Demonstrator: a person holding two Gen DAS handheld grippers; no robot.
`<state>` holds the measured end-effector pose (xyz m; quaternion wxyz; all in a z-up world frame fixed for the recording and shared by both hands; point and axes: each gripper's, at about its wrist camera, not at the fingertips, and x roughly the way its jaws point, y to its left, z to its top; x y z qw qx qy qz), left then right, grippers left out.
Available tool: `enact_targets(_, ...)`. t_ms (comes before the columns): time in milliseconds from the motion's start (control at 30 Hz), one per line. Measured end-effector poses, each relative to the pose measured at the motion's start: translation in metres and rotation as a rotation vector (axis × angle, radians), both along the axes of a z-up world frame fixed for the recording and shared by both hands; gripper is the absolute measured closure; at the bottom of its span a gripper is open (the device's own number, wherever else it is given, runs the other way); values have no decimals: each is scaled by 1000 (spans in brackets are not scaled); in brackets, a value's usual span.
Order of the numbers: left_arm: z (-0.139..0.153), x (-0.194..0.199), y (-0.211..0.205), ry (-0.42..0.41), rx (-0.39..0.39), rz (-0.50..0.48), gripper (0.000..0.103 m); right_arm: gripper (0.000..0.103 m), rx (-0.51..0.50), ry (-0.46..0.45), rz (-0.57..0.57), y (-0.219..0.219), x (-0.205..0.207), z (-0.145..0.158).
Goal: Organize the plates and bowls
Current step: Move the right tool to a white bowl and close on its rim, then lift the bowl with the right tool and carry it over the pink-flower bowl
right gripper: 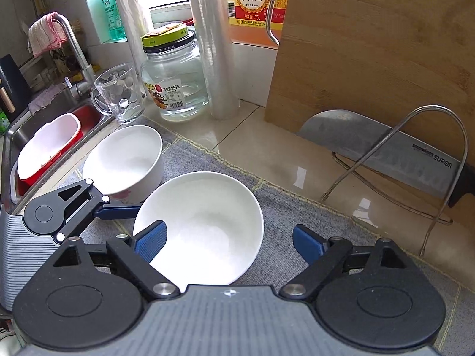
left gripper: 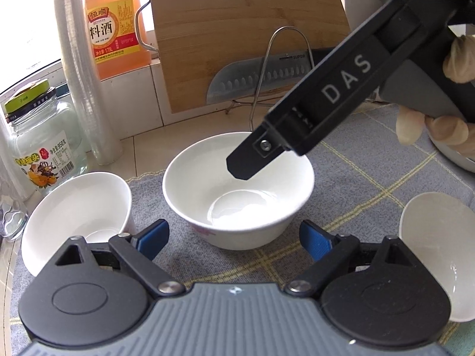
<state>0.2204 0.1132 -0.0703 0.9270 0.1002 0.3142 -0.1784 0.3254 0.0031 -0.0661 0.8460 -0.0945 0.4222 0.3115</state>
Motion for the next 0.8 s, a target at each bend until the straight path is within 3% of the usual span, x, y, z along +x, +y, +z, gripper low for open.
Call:
enact_targets(500, 3, 3, 1, -20, -24, -13, 15, 28, 9, 40, 31, 12, 13, -9)
enact_targets(800, 3, 1, 1, -29, -30, -21, 16, 29, 18, 48, 33, 14, 15, -10)
